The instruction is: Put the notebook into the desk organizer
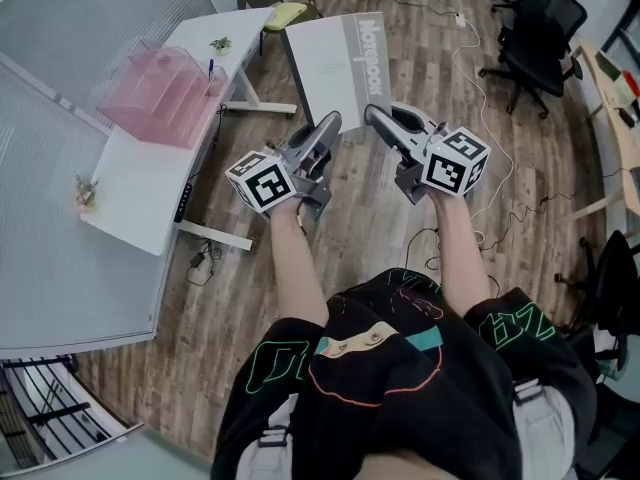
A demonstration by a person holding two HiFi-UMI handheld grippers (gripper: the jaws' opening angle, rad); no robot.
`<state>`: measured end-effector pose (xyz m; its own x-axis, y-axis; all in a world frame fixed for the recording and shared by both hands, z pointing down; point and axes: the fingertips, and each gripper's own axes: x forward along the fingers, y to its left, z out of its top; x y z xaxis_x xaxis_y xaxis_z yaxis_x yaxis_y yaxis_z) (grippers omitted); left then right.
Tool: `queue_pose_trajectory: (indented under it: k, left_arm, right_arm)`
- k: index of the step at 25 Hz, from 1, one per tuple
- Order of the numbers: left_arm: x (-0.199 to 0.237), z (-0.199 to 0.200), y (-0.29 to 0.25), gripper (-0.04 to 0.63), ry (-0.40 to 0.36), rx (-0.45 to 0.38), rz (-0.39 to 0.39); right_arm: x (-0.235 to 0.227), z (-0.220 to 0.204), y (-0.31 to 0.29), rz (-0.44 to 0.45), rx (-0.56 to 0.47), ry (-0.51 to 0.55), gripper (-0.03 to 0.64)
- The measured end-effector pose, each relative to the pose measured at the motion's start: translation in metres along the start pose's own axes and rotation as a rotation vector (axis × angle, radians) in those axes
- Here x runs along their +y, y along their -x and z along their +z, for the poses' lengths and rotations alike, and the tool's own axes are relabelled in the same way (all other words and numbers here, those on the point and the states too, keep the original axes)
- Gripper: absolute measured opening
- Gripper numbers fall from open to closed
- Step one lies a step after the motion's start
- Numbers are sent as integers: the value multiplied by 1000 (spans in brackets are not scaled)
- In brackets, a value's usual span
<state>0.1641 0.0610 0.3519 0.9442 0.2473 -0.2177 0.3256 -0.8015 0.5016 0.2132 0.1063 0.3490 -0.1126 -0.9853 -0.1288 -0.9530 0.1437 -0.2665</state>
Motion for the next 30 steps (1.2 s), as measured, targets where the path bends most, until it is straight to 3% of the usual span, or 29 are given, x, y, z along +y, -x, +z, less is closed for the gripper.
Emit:
queue_pose_trajectory:
  k: [9,16,22,30]
  left_arm:
    - [6,12,-14,5,-30,-18,17]
    - [10,10,-3,5,-48,-42,91]
    - [36,10,30,5,-27,-87,189]
    - [100,36,42,5,-14,-114,214]
  right_arm:
    - [-14,12,-9,31,-8,16,23]
    - [-14,1,-19,102,6,-13,23]
    - [-5,-27,-53,177,73,-33,29]
    - [-28,-42,-120,183,99,-26,29]
